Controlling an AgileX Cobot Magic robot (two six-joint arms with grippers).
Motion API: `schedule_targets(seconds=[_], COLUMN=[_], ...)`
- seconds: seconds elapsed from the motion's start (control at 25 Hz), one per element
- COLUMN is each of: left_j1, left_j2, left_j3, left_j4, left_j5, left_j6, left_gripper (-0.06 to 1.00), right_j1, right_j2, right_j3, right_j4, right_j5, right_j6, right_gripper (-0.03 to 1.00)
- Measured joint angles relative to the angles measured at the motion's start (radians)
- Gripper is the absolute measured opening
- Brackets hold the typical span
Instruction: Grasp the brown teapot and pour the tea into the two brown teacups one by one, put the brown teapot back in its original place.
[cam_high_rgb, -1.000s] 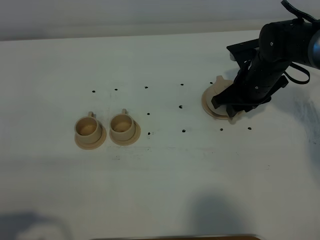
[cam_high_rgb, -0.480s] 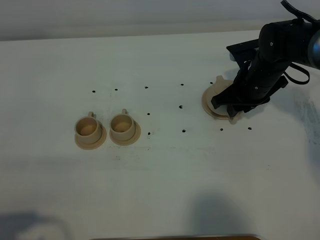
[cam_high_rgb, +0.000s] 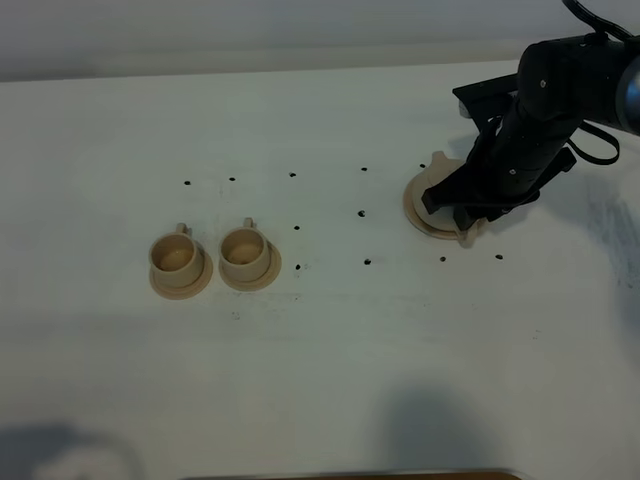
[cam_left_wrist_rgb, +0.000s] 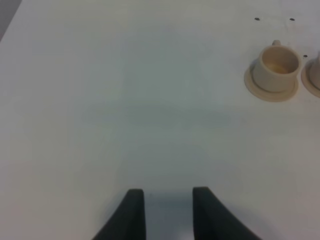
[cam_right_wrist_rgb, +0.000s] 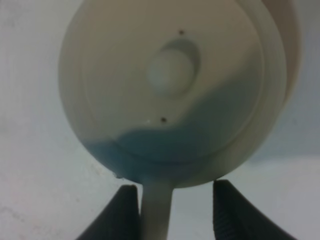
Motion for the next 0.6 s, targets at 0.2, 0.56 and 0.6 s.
schedule_targets(seconds=[0.2,0.56,0.6], left_j1=[0.000,0.000,0.000], left_j2=[0.000,0.000,0.000], left_j3=[0.000,0.000,0.000], left_j4=[0.000,0.000,0.000], left_j5=[0.000,0.000,0.000], left_j6=[0.000,0.000,0.000], left_gripper=[0.30,0.30,0.30], right_j1=[0.000,0.000,0.000], right_j2=[0.000,0.000,0.000], right_j3=[0.000,0.000,0.000], right_j4=[-0.007,-0.017,-0.017], right_j5=[0.000,0.001,0.001], right_j6=[0.000,-0.004,-0.004], right_gripper=[0.27,0.09,0.09])
